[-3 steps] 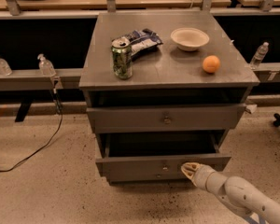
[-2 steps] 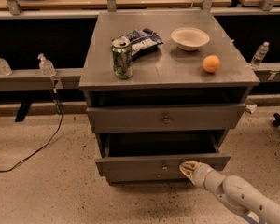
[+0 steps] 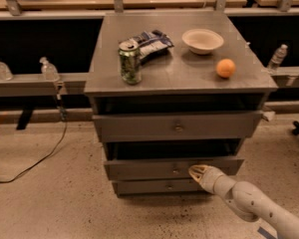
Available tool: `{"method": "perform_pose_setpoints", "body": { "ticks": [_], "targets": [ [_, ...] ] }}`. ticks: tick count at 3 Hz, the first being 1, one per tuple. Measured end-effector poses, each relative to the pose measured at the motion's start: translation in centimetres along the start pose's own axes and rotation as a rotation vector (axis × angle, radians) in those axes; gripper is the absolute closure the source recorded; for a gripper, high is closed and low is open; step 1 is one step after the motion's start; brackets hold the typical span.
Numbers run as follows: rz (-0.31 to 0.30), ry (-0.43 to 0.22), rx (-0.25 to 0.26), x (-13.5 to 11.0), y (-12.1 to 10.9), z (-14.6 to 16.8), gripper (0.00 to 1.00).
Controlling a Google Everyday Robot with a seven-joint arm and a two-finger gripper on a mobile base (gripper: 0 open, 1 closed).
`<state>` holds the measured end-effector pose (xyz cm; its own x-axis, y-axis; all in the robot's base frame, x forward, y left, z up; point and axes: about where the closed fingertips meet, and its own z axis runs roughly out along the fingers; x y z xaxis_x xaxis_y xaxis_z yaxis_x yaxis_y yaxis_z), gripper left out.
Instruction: Close middle drawer
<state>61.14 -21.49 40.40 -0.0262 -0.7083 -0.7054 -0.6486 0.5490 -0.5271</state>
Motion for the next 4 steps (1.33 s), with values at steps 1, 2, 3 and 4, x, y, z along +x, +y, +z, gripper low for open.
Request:
{"method": "perform_pose_setpoints", "body": {
  "ticks": [1, 2, 3, 4],
  "targets": [
    [-0.002, -0.003, 0.007, -0.1, -0.3, 0.4, 1.00],
    [-0.009, -0.012, 0.030, -0.5, -1.4, 2.0, 1.00],
    [-0.017, -0.018, 0.049, -0.9, -2.4, 3.4, 1.00],
    [-0.017, -0.018, 0.049, -0.9, -2.4, 3.4, 1.00]
  ]
}}
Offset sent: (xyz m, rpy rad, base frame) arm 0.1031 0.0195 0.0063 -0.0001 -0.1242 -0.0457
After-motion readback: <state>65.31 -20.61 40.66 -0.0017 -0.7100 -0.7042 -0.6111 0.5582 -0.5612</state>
